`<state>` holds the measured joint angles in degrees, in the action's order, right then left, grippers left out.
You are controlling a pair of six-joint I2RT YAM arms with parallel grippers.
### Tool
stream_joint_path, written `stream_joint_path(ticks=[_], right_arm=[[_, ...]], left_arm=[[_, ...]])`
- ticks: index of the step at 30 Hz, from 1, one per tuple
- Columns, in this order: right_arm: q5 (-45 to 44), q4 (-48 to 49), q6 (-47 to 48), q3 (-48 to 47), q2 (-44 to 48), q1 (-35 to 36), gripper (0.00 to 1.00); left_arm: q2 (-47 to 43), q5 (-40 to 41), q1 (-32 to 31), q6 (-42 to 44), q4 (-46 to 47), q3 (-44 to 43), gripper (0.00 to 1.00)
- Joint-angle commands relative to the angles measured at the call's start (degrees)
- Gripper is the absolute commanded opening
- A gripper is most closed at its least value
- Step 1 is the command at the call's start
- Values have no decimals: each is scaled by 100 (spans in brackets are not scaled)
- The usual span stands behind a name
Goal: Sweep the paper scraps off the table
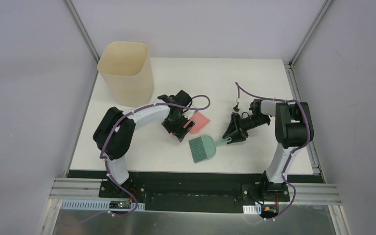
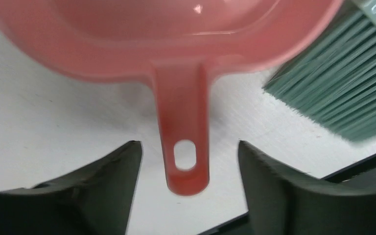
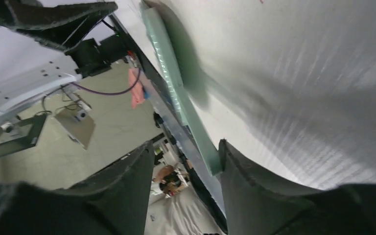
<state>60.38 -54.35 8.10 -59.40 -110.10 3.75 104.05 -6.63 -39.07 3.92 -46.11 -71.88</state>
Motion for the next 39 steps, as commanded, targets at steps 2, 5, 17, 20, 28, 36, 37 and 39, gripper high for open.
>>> stream_joint_path(ticks=[2, 5, 17, 20, 28, 36, 37, 39], right_arm=[[-717, 40, -183, -209, 290, 78, 77], [-1023, 49, -226, -257, 482, 24, 87], [-2620, 649, -312, -180, 2099, -661, 99], [-2621, 1010, -445, -101, 2598, -817, 100], [-3677, 2206, -1316, 227, 4022, -911, 100], [-4219, 2728, -1544, 238, 4319, -935, 100], [-4354, 2749, -1488, 273, 4367, -950, 100], [-4519, 2861, -1419, 426, 4467, -967, 100]], left_arm=[[6, -194, -48, -91, -12, -173, 99], [-44, -170, -48, -72, -28, -169, 99], [-1339, -55, -39, 210, 463, 312, 99], [-1669, 209, -39, 116, 662, 449, 99], [-2510, 623, 26, -145, 982, 757, 99], [-3820, 2310, 382, -984, 1873, 1621, 99], [-3950, 2534, 420, -1132, 1955, 1725, 99], [-4106, 2735, 444, -1237, 2027, 1846, 99]])
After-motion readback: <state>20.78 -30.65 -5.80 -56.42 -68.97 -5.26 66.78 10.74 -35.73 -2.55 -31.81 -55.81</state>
